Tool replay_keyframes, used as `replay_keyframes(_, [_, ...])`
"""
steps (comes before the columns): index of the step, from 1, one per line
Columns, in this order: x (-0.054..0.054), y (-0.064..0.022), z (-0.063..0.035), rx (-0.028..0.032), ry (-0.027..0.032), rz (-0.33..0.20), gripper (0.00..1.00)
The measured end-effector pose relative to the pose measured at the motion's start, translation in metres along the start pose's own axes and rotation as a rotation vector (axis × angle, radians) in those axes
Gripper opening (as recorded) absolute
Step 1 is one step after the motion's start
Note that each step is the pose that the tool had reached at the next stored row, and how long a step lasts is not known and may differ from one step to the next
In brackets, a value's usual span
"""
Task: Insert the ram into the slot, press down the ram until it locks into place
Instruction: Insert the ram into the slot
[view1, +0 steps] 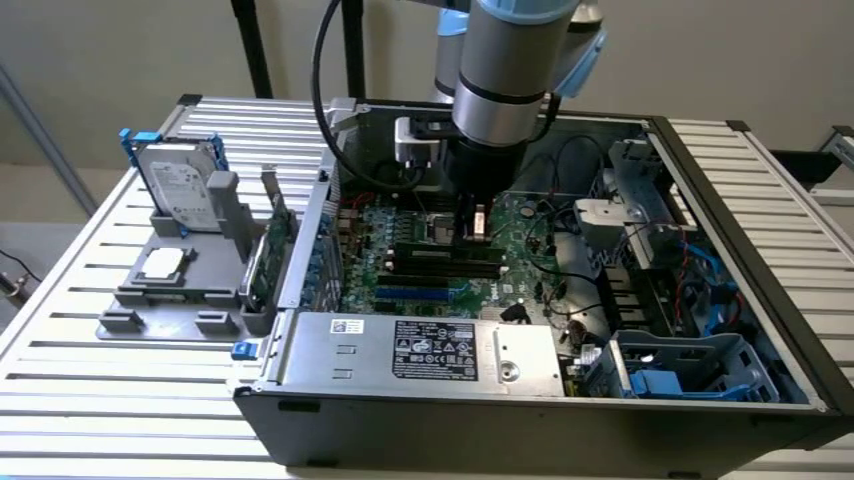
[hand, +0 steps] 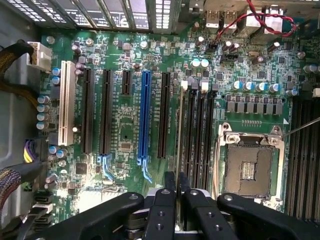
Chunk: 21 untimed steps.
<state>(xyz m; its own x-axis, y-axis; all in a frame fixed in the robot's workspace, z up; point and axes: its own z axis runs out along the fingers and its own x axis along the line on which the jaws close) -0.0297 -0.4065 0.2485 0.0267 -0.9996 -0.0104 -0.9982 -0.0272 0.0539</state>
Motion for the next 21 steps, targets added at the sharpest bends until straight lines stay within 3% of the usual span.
replay_keyframes(10, [-0.0015, -0.0005, 0.0065, -0.0008, -0.0006, 0.0, 0.13])
replay_keyframes(17, [-0.0016, -0.0006, 0.0087, -0.0007, -0.0048, 0.0, 0.13])
replay_keyframes(21, [-0.0017, -0.0007, 0.0097, 0.0018, -0.0053, 0.0, 0.13])
